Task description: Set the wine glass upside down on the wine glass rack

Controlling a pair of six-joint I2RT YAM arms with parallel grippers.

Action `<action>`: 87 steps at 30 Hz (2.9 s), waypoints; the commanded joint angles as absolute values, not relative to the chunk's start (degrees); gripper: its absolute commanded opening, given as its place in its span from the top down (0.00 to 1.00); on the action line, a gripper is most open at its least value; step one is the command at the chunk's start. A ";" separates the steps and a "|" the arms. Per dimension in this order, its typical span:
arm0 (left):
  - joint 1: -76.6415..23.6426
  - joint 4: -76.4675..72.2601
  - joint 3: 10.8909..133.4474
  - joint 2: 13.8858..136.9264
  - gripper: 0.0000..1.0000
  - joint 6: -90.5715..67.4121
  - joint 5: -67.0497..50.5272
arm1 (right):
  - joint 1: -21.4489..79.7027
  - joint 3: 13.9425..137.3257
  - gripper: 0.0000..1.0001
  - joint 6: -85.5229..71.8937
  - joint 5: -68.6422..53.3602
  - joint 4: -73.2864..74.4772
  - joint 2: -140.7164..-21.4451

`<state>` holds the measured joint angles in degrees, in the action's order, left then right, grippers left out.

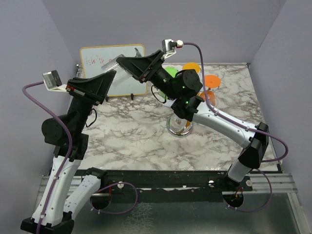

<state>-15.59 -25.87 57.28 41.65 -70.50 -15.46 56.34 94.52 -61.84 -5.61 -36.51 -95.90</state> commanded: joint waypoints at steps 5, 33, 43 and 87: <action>-15.47 -15.26 58.40 41.73 0.01 -62.98 -25.21 | 56.95 91.66 0.67 -46.57 -0.25 -28.14 -87.19; -15.47 15.29 68.38 37.91 0.01 -17.32 -51.75 | 56.96 94.91 0.70 -20.99 -15.66 -0.75 -79.23; -15.47 15.65 68.02 41.75 0.01 -20.91 -53.04 | 56.95 93.30 0.70 -20.83 -20.69 -0.17 -78.32; -15.48 8.21 62.92 47.16 0.40 -23.64 -61.00 | 56.95 94.45 0.74 -27.28 -23.34 1.40 -81.93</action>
